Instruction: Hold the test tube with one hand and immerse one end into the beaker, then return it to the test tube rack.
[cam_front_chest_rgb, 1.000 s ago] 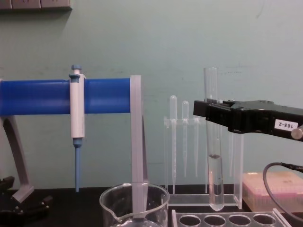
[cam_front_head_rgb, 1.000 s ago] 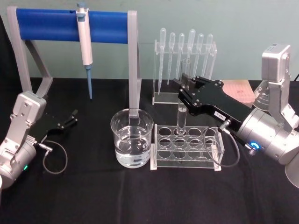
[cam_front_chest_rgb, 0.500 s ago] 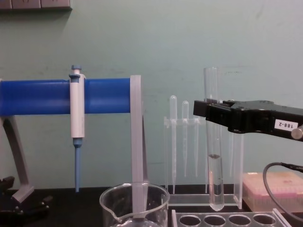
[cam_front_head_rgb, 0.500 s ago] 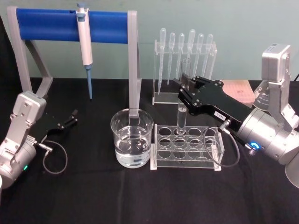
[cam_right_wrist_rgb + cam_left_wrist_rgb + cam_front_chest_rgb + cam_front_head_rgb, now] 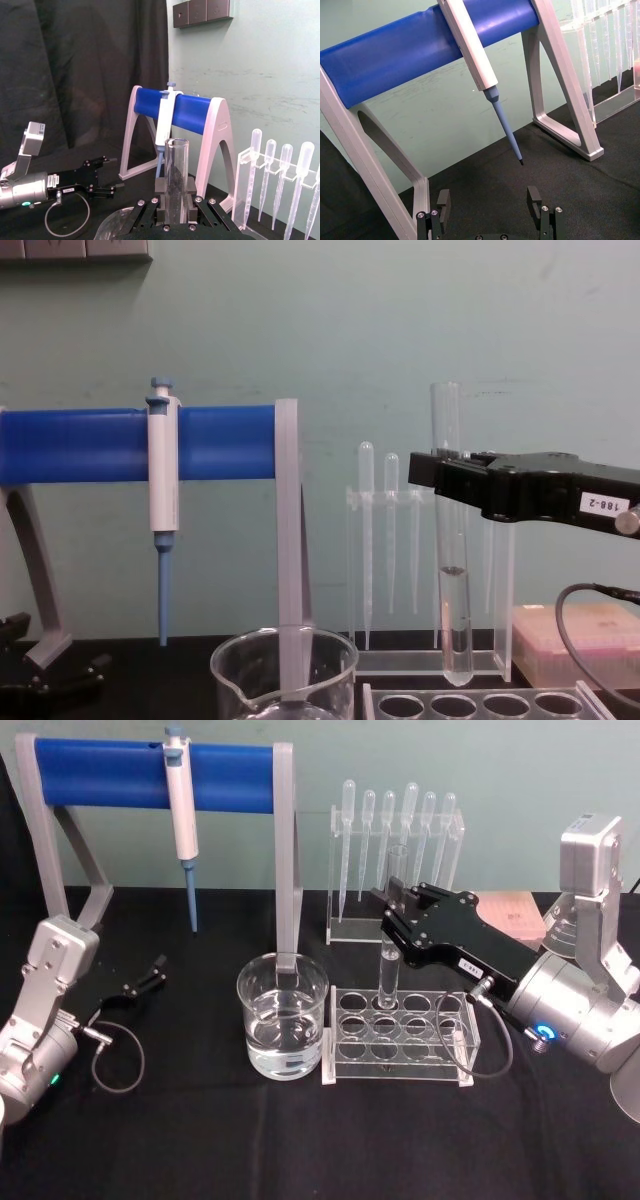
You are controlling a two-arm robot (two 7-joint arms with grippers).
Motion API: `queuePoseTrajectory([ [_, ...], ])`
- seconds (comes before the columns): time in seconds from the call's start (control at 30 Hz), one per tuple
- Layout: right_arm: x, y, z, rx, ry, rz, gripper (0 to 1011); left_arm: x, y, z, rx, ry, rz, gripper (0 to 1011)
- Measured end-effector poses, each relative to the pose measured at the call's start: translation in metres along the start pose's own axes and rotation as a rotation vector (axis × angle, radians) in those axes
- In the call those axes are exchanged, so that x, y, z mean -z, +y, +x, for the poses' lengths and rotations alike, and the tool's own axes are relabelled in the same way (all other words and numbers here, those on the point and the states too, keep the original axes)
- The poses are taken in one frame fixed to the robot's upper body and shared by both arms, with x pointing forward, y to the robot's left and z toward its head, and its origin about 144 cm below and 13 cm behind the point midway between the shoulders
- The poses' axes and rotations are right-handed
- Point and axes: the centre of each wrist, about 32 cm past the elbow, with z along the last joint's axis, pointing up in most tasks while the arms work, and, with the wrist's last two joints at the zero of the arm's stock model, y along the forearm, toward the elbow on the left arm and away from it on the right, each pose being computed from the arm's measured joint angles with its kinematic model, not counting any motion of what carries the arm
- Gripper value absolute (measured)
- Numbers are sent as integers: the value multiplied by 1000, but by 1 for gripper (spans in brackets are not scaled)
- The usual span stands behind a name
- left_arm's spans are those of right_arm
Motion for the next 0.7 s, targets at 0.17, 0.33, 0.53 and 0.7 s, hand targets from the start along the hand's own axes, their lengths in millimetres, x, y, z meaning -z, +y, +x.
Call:
queuePoseTrajectory([
  [0.17,0,0,0,0,0,0,227,0,0,0,0,0,0,1000],
  [0.33,0,0,0,0,0,0,227,0,0,0,0,0,0,1000],
  [0.53,0,0,0,0,0,0,227,0,0,0,0,0,0,1000],
  [0.7,0,0,0,0,-1,-1,227,0,0,0,0,0,0,1000],
])
